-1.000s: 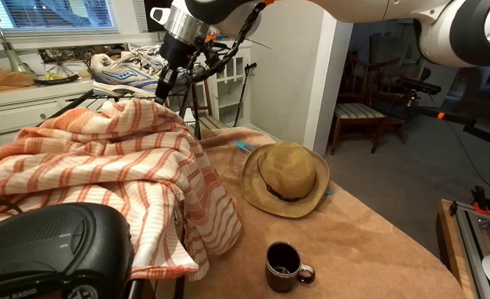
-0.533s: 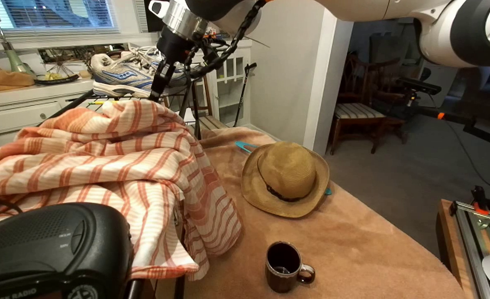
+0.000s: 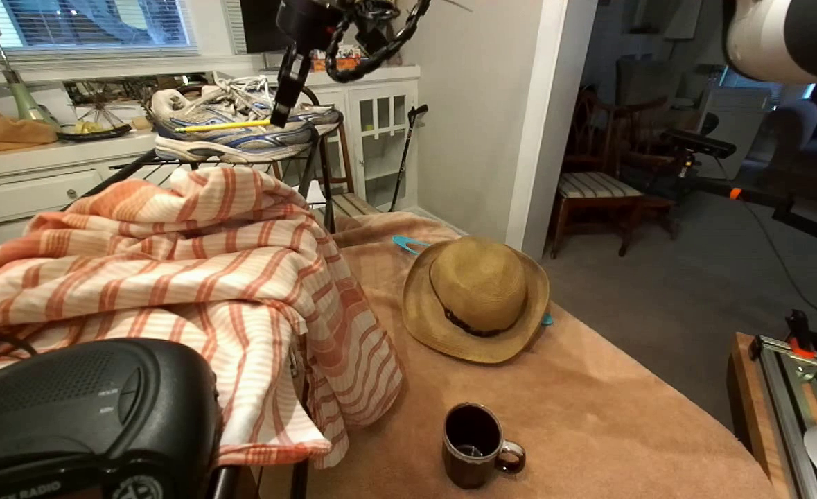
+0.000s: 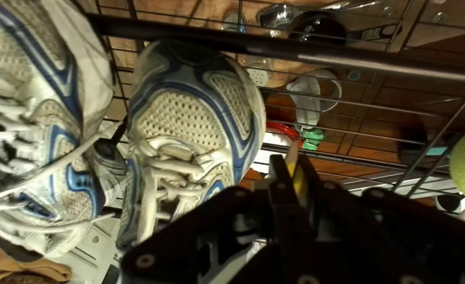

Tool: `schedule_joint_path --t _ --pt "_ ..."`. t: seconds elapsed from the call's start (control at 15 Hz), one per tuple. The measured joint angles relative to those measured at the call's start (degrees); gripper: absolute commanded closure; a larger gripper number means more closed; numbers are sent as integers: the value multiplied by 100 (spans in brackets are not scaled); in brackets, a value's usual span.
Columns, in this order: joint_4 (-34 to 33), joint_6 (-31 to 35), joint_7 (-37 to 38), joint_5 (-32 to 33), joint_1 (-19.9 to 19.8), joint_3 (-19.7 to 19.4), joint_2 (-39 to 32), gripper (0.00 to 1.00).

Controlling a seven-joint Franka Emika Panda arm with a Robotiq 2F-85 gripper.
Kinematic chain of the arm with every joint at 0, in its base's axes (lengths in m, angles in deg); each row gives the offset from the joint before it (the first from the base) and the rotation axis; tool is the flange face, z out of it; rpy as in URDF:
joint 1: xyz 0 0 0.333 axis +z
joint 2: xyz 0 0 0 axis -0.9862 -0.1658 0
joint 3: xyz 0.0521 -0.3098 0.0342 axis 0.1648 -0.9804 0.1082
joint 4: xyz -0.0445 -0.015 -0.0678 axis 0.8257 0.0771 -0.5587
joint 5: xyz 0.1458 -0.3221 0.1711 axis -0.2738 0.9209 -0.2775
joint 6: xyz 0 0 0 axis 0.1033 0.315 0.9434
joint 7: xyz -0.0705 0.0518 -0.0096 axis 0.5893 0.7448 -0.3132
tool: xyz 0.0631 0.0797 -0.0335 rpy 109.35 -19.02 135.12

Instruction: Remove the pencil from the top rack and put it on the table

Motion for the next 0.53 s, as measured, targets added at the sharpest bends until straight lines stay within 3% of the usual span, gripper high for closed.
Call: schedule_joint_path --t 0.33,0.53 --pt "62 -997 -464 132 -96 -16 772 98" --pt "396 -1179 -780 170 -238 -38 1295 98"
